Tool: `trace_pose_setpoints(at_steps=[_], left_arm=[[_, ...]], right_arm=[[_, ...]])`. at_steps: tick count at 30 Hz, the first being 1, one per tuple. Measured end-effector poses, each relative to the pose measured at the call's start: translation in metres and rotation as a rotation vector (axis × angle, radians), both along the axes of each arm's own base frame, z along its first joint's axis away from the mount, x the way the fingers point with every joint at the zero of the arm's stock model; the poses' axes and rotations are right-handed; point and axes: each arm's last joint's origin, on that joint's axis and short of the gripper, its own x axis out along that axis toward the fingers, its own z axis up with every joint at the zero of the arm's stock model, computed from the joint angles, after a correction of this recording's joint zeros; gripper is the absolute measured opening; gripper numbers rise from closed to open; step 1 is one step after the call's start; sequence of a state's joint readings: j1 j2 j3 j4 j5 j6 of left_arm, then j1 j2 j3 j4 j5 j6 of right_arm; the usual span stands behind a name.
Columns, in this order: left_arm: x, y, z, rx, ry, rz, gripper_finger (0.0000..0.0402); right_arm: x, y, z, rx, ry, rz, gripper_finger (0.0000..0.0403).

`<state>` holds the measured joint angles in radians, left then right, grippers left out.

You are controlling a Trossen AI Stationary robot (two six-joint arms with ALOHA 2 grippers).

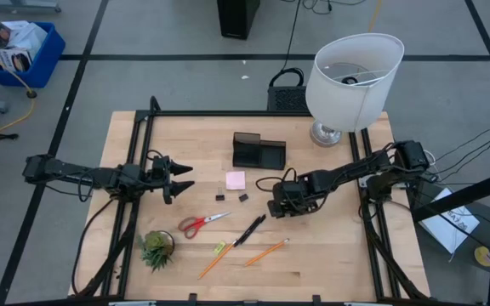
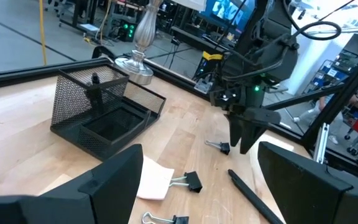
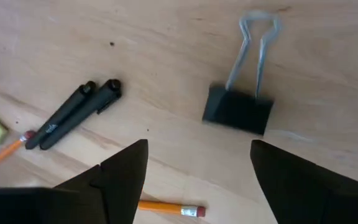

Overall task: Pick and place office supplies into organizer
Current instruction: Put the right black paper clip into the desk organizer

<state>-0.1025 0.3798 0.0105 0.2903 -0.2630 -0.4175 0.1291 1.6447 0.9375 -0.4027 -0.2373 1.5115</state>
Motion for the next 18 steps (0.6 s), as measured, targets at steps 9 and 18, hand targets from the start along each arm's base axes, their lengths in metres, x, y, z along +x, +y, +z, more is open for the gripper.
trace_pose_setpoints(at_steps=[9, 18], left_arm=[[0.000, 0.000, 0.000, -0.002, 0.001, 0.000, 0.0324], [0.000, 0.000, 0.000, -0.003, 0.000, 0.000, 0.0324]], right_arm=[[-0.008, -0.003, -0.003, -0.030, 0.083, 0.021, 0.0281], [-0.005, -0.006, -0.010, -0.083, 0.083, 0.033, 0.0281]])
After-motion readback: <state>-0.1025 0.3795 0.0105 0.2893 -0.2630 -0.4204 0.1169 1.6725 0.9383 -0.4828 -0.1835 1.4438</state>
